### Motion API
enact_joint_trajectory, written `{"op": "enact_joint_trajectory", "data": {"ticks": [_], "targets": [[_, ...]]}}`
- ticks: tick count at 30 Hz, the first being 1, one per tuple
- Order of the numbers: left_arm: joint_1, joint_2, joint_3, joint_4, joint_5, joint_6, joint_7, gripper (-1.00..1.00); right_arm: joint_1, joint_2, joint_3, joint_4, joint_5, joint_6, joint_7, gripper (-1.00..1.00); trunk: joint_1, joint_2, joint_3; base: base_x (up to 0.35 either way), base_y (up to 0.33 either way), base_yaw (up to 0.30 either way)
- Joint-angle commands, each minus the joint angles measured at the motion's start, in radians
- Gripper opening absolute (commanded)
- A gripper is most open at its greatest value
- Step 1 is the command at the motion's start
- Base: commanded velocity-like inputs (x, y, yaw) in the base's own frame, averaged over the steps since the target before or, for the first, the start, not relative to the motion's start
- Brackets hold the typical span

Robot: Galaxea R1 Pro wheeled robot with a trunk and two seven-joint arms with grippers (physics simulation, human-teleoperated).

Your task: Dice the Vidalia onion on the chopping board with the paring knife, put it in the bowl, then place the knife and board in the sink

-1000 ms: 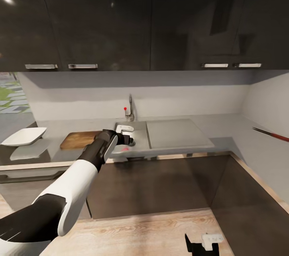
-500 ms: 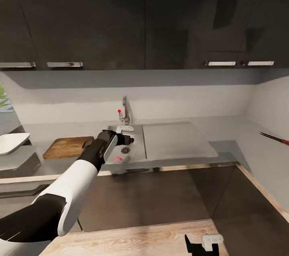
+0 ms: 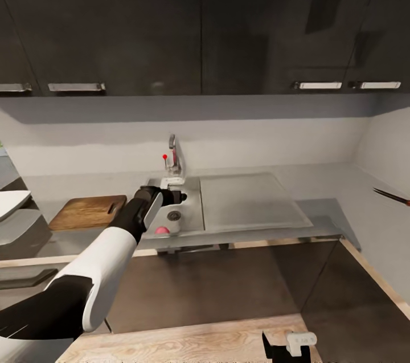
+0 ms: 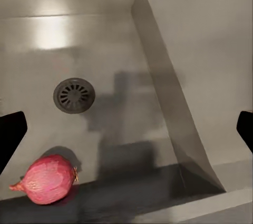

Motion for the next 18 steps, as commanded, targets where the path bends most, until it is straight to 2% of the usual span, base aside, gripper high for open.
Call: {"op": "enact_joint_trajectory", "data": {"ticks": [1,6,18], "targets": [[-0.001,0.000,-0.001,0.002,0.009,0.004,0.009,1.00,-0.001,0.002,-0.008,-0.001,0.008,-0.004,0.009,1.00,0.000,-0.002,-0.003,0.003,-0.001,0.000],[0.000,-0.003,0.003,0.012,0.010,0.002,0.108,1.00,-0.001,0.002,-0.008,-0.001,0.008,-0.004,0.009,1.00,0.000,-0.002,-0.011,0.001,0.000,0.000],[0.004,-0.001,0.005,0.034,0.009,0.002,0.128,1.00,-0.001,0.002,-0.007,-0.001,0.008,-0.004,0.009,1.00,0.000,-0.002,-0.031,0.000,0.000,0.000]]}}
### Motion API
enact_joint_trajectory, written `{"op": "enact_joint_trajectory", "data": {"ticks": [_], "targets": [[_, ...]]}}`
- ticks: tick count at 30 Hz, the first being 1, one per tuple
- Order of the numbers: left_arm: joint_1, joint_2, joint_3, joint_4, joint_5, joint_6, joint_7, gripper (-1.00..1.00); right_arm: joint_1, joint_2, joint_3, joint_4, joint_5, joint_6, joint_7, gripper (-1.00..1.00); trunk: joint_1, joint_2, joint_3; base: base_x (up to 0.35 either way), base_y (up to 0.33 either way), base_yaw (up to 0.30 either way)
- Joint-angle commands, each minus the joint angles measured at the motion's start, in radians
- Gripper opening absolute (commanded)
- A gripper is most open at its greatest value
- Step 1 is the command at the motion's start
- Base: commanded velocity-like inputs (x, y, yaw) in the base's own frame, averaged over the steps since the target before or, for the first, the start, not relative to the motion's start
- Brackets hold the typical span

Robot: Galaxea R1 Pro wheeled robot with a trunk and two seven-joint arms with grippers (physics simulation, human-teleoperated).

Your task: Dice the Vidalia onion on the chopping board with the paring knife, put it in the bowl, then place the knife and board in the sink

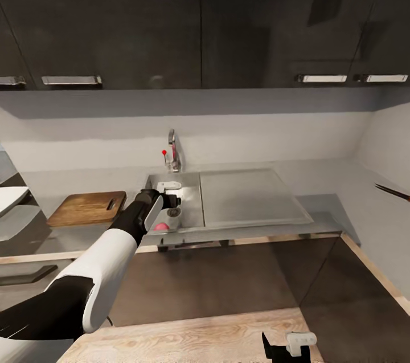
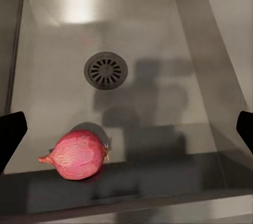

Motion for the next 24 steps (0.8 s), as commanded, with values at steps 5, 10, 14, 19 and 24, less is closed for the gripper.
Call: {"op": "enact_joint_trajectory", "data": {"ticks": [5,10,14,19,24], "targets": [[-0.001,0.001,-0.004,0.002,0.008,0.004,0.007,1.00,-0.002,0.002,-0.008,-0.001,0.008,-0.004,0.009,1.00,0.000,-0.002,-0.010,0.000,0.000,0.000],[-0.001,0.001,-0.004,0.009,0.008,0.004,0.008,1.00,-0.001,0.002,-0.008,-0.001,0.008,-0.004,0.009,1.00,0.000,-0.002,-0.018,0.000,0.000,0.000],[-0.001,0.002,-0.004,0.015,0.008,0.004,0.008,1.00,-0.001,0.002,-0.008,-0.001,0.008,-0.004,0.009,1.00,0.000,-0.002,-0.024,0.000,0.000,0.000],[-0.001,0.002,-0.004,0.016,0.007,0.004,0.008,1.00,-0.001,0.002,-0.008,-0.001,0.008,-0.004,0.009,1.00,0.000,-0.002,-0.032,0.000,0.000,0.000],[0.001,0.003,-0.004,0.021,0.006,0.004,0.008,1.00,-0.001,0.002,-0.008,-0.001,0.008,-0.004,0.009,1.00,0.000,-0.002,-0.040,0.000,0.000,0.000]]}}
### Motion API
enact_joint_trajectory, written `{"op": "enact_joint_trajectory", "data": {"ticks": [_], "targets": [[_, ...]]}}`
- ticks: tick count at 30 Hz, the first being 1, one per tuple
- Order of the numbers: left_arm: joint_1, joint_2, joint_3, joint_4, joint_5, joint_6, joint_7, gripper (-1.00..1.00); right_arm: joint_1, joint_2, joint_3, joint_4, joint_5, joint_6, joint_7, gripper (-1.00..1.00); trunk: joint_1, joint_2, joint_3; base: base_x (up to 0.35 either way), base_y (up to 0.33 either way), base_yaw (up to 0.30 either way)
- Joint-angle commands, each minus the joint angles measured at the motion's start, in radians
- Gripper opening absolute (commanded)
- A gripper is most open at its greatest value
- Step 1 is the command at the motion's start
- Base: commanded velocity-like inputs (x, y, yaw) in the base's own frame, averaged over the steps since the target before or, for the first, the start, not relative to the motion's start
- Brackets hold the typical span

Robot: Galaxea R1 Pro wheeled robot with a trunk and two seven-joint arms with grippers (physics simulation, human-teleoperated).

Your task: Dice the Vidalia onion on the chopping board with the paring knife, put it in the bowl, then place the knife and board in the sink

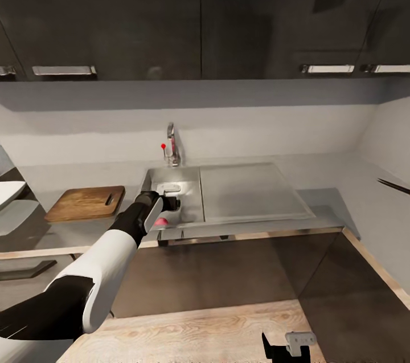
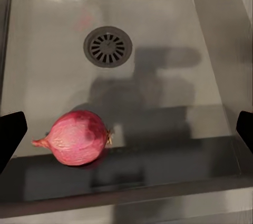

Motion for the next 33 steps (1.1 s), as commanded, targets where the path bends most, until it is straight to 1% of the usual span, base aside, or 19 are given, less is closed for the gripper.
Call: {"op": "enact_joint_trajectory", "data": {"ticks": [1,16,19,24,29,33], "targets": [[-0.001,0.001,-0.004,0.002,0.008,0.004,0.007,1.00,-0.001,0.002,-0.008,-0.001,0.008,-0.004,0.009,1.00,0.000,-0.002,-0.003,0.000,0.000,0.000],[0.000,0.013,-0.004,0.031,0.008,0.004,0.008,1.00,-0.002,0.003,-0.008,0.000,0.008,-0.003,0.009,1.00,0.000,-0.002,-0.027,0.000,0.000,0.000],[0.000,0.014,-0.004,0.032,0.008,0.004,0.019,1.00,-0.002,0.003,-0.008,0.002,0.008,-0.002,0.009,1.00,0.000,-0.002,-0.032,0.045,0.030,0.000],[0.000,0.013,-0.004,0.034,0.008,0.004,0.053,1.00,-0.001,0.003,-0.010,0.027,0.008,-0.002,0.008,1.00,0.000,-0.002,-0.040,0.191,0.156,0.000],[0.000,0.012,-0.004,0.035,0.008,0.004,0.060,1.00,-0.001,0.003,-0.010,0.034,0.008,-0.002,0.007,1.00,0.000,-0.002,-0.048,0.234,0.170,0.000],[0.000,0.013,-0.004,0.035,0.009,0.004,0.062,1.00,-0.001,0.003,-0.010,0.036,0.008,-0.003,0.007,1.00,0.000,-0.002,-0.055,0.187,0.069,0.000]]}}
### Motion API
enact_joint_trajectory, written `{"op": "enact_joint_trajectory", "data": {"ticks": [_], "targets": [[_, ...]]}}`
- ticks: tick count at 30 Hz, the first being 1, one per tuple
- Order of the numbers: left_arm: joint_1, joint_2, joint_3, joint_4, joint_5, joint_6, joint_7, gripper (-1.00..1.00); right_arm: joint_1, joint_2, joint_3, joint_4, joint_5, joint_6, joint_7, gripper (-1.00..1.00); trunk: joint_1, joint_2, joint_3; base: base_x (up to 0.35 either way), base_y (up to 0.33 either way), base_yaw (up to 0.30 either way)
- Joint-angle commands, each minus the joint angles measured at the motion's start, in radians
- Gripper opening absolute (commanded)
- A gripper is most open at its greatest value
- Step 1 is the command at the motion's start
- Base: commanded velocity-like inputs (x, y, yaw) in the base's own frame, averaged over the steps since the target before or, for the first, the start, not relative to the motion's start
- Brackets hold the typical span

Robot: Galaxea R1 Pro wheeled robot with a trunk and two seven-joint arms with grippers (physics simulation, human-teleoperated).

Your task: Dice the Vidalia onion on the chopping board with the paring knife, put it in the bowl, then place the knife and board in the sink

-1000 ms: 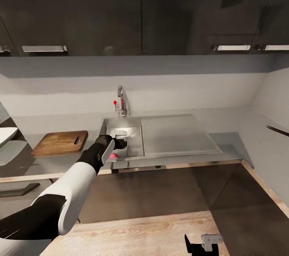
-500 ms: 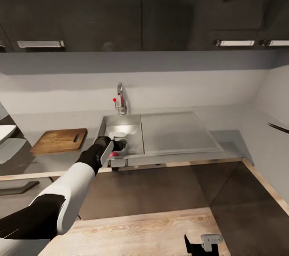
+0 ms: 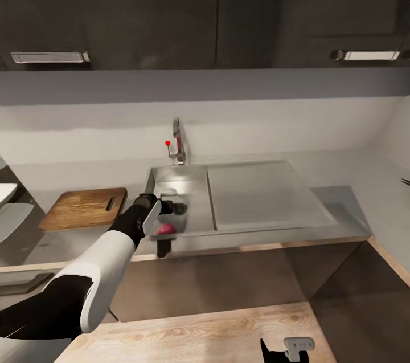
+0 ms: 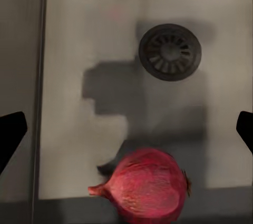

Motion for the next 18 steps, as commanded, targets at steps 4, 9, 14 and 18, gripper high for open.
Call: {"op": "enact_joint_trajectory", "data": {"ticks": [4,9,14,18], "targets": [[-0.001,0.000,-0.004,0.000,0.008,0.004,0.007,1.00,-0.001,0.001,-0.008,0.000,0.008,-0.004,0.009,1.00,0.001,-0.001,-0.008,0.150,0.017,0.000],[-0.001,0.000,-0.005,0.002,0.009,0.004,0.007,1.00,-0.001,0.002,-0.008,0.000,0.008,-0.004,0.009,1.00,0.001,-0.001,-0.016,0.085,0.004,0.000],[-0.001,-0.002,-0.006,0.028,0.009,0.002,0.007,1.00,-0.001,0.002,-0.008,0.000,0.008,-0.004,0.009,1.00,0.001,-0.001,-0.024,0.017,0.001,0.000],[-0.001,-0.003,-0.006,0.040,0.011,-0.032,0.007,1.00,-0.001,0.001,-0.008,0.000,0.008,-0.004,0.009,1.00,0.001,-0.001,-0.030,-0.028,-0.015,0.000]]}}
